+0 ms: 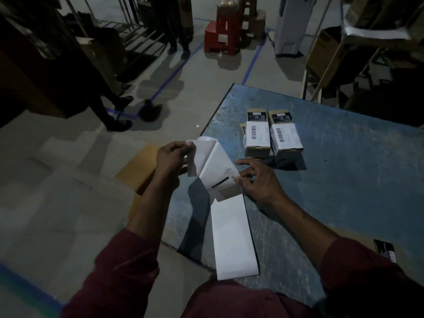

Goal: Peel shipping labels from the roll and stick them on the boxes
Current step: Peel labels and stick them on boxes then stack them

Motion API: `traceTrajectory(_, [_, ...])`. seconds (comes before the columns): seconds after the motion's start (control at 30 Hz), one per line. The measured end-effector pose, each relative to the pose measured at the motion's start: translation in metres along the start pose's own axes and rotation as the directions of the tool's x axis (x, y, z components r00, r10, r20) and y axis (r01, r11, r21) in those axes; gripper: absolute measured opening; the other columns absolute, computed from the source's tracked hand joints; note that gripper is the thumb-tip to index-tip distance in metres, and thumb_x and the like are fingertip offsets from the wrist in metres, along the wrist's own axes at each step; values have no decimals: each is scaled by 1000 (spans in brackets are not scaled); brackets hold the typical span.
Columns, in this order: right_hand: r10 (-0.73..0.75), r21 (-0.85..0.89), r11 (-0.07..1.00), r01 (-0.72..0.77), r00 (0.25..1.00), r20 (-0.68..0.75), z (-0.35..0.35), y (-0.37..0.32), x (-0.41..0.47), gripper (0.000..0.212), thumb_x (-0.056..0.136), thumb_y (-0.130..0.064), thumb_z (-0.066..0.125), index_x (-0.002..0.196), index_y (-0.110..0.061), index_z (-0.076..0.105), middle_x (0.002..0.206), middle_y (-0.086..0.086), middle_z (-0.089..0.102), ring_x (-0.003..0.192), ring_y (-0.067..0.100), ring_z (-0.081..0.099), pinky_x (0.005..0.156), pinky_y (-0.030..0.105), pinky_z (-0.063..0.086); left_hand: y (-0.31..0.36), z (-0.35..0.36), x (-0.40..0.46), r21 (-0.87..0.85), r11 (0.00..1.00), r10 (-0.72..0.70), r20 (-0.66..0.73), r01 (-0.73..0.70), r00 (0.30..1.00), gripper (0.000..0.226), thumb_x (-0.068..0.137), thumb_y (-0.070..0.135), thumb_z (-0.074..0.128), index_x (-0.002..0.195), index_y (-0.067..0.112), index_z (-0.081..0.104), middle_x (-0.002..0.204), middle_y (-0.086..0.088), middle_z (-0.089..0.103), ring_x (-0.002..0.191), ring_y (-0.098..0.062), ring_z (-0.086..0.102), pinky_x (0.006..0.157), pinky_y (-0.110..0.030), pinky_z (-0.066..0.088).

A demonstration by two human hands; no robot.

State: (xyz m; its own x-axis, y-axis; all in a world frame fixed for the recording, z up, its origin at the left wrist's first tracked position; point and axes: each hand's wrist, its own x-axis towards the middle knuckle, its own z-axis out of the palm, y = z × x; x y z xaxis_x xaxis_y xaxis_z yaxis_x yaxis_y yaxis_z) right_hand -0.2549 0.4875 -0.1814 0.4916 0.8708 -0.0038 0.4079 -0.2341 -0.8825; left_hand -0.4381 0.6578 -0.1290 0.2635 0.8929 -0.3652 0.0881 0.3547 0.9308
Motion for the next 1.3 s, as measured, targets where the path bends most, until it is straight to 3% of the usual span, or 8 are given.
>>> traceTrajectory(0.13, [15, -64, 998, -15, 1000, -2, 11, -4, 10, 37, 82, -12, 83, 111, -31, 69, 81, -6, 72, 72, 7, 67, 67, 27, 54, 24, -11, 22, -53, 993, 87, -232, -102, 969, 9, 93, 16, 78, 88, 8, 77, 75, -10, 70, 64, -19, 62, 57, -23, 52])
traceTrajectory(0.23, [6, -147, 989, -5, 1000, 12, 15, -8, 18, 34, 79, -21, 79, 108, -34, 67, 81, -13, 71, 75, 11, 70, 71, 37, 60, 49, -20, 45, 24, 980, 194, -348, -198, 917, 14, 91, 24, 79, 94, 10, 80, 88, -11, 75, 82, -22, 67, 71, -30, 52])
traceTrajectory(0.53, [134, -318, 940, -126, 991, 2, 17, -18, 26, 30, 82, -24, 75, 112, -26, 70, 103, -2, 76, 93, 20, 70, 75, 31, 56, 102, -39, 49, 301, 843, 538, -483, -446, 691, 25, 101, 34, 67, 106, 12, 76, 100, -2, 74, 93, -13, 68, 64, -4, 42])
traceTrajectory(0.73, [40, -204, 977, -65, 992, -122, 11, -30, 23, 31, 95, -38, 72, 116, -15, 73, 115, 3, 73, 108, 22, 67, 84, 28, 47, 71, 19, -12, 375, 628, 763, -122, -682, 635, 15, 97, 23, 73, 98, 8, 77, 87, 3, 73, 73, 2, 64, 68, -26, 55])
traceTrajectory(0.9, [470, 487, 756, -437, 880, 60, -38, -62, 2, 82, 89, -85, 40, 112, -15, 77, 102, 8, 80, 84, 26, 70, 69, 32, 47, -5, 64, -81, 478, 51, 902, 355, -877, 245, 9, 99, 15, 73, 97, 12, 81, 93, -7, 75, 78, -30, 68, 70, -41, 48])
traceTrajectory(0.97, [494, 539, 693, -478, 860, 127, -60, -57, -17, 73, 89, -80, 49, 109, -17, 78, 98, 5, 80, 77, 22, 70, 67, 31, 46, -31, 79, -98, 412, -68, 873, 465, -908, 145, 8, 98, 17, 75, 100, 14, 82, 97, -7, 75, 79, -31, 66, 72, -41, 44])
traceTrajectory(1.1, [495, 608, 689, -396, 869, 5, -91, -27, -55, 13, 95, -16, 71, 103, -7, 77, 101, 16, 79, 85, 30, 72, 79, 41, 57, -70, 110, -121, 282, -131, 799, 598, -950, 68, 9, 94, 20, 79, 103, 19, 82, 103, -2, 75, 86, -29, 65, 76, -41, 45])
traceTrajectory(1.3, [562, 573, 713, -405, 818, -120, -136, 13, -113, 12, 94, -9, 73, 105, -11, 77, 97, 10, 81, 90, 38, 76, 80, 46, 54, -101, 142, -152, 143, -90, 639, 768, -986, 53, 19, 87, 31, 80, 104, 24, 80, 111, 1, 72, 101, -31, 64, 90, -50, 45])
